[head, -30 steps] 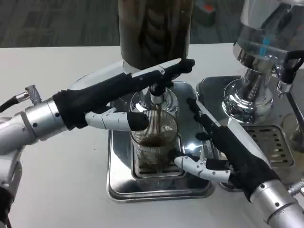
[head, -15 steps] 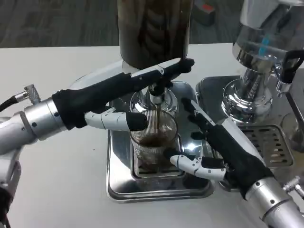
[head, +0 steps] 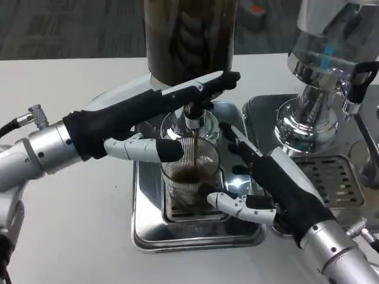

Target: Grasp the cup under the faucet to collect the drink, then remove the cup.

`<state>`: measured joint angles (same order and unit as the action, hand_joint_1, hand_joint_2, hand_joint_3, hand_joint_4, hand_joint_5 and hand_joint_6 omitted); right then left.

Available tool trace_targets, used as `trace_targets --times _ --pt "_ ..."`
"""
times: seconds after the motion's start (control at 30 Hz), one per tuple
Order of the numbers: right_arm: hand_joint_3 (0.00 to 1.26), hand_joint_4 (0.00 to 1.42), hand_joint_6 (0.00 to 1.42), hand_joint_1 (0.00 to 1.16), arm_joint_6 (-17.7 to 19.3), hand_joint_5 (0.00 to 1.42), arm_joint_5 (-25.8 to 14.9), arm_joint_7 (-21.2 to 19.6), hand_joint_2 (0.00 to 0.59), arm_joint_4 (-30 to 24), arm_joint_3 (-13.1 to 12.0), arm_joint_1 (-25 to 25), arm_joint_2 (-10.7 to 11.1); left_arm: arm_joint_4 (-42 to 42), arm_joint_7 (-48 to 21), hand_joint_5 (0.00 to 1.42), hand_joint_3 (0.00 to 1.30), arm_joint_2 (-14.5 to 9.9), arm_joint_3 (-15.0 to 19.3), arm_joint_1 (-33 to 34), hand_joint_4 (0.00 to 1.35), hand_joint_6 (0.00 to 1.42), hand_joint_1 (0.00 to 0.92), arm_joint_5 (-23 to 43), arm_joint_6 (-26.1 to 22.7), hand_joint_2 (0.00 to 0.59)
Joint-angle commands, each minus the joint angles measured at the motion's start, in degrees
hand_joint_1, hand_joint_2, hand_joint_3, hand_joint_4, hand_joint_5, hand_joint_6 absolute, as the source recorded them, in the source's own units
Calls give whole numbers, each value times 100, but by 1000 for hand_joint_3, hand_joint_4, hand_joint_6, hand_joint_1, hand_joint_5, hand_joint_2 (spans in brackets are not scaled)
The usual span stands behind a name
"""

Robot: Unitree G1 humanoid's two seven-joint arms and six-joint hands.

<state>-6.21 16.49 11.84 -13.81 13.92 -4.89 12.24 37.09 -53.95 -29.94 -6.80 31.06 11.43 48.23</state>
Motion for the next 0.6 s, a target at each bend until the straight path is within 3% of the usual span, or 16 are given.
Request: trace_targets --times 0.03,0.6 --pt "26 4 192 727 84 41 -53 30 272 68 11 81 5 140 -128 30 44 -137 -89 -261 0 180 0 -293 -196 10" --pt "37 14 212 665 161 57 -79 20 261 232 31 195 -40 464 -81 41 47 -53 187 -112 0 181 0 21 -316 52"
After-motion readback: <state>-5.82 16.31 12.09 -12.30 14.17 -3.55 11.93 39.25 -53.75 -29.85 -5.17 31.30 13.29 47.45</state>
